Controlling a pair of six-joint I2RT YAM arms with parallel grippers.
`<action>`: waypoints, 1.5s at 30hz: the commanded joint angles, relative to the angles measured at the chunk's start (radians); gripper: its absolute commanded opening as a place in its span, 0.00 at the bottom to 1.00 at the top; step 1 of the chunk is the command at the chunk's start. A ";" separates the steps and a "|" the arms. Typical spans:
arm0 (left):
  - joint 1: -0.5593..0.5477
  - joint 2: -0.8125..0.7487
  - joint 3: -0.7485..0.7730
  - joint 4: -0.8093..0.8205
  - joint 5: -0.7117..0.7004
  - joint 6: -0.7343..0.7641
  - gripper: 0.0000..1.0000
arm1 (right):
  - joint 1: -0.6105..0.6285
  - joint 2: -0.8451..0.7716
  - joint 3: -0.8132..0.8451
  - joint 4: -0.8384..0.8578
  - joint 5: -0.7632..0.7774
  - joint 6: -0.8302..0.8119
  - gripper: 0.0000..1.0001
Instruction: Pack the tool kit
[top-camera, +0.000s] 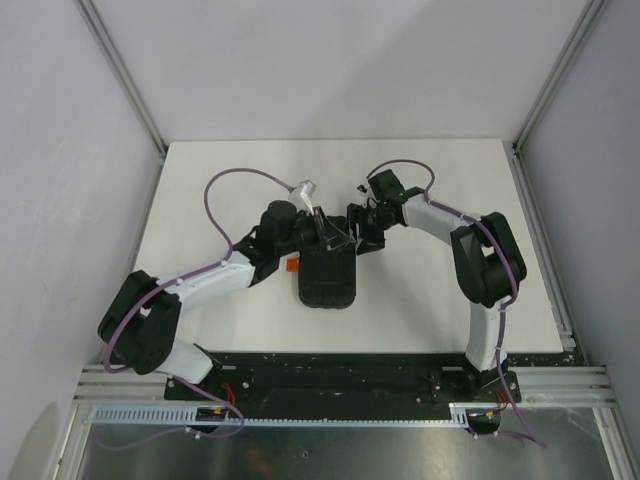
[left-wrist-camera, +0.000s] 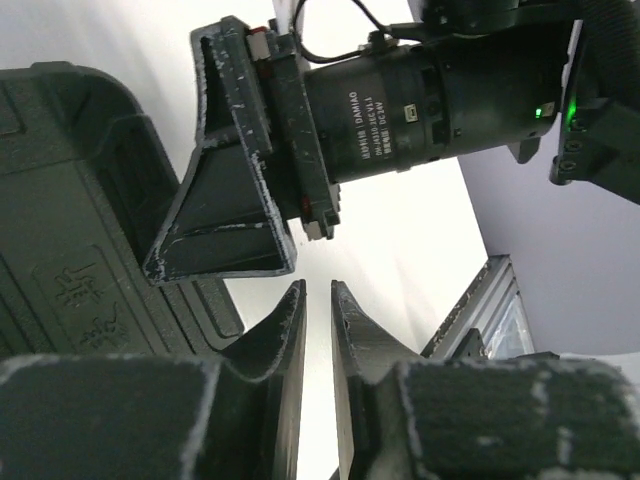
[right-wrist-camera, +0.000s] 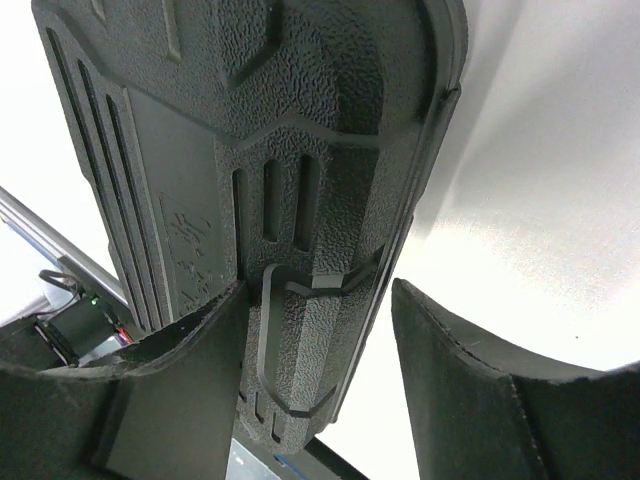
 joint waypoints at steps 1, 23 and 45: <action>0.008 -0.035 0.022 -0.027 -0.047 0.018 0.18 | -0.022 0.064 -0.044 0.001 0.235 -0.028 0.62; 0.157 -0.319 -0.508 0.173 0.001 -0.105 1.00 | -0.037 0.099 -0.053 0.018 0.152 0.000 0.63; 0.158 -0.142 -0.358 0.455 0.149 -0.210 0.34 | -0.020 0.096 -0.145 0.054 0.009 0.026 0.61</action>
